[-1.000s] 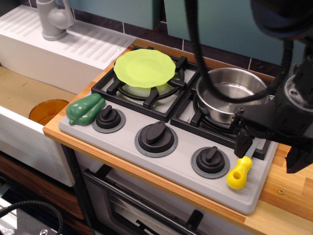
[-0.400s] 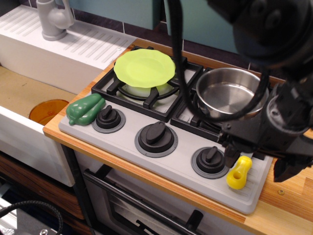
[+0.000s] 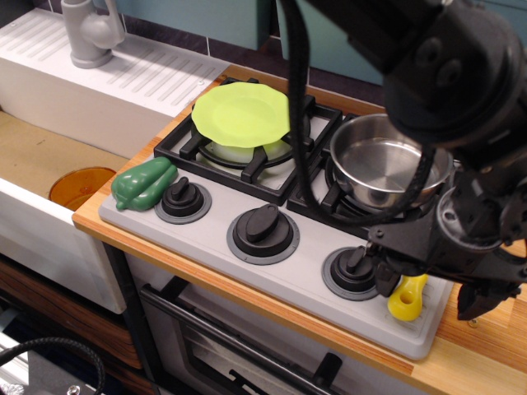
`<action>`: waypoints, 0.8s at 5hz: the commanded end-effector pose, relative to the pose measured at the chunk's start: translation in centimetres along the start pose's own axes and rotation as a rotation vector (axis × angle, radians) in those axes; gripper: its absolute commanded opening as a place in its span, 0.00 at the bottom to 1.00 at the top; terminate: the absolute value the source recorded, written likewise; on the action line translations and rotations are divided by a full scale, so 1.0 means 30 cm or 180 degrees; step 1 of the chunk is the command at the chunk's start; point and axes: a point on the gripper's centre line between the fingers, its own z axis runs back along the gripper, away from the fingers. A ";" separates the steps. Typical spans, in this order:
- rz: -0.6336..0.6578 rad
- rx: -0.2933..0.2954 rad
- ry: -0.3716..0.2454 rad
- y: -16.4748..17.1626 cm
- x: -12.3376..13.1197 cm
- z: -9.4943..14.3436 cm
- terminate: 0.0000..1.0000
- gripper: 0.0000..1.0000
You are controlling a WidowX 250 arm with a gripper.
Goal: End effector reaching knife
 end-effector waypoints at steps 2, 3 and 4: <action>0.0030 -0.0107 -0.0099 -0.005 0.037 -0.024 0.00 1.00; 0.0030 -0.0107 -0.0099 -0.005 0.037 -0.024 0.00 1.00; 0.0030 -0.0107 -0.0099 -0.005 0.037 -0.024 1.00 1.00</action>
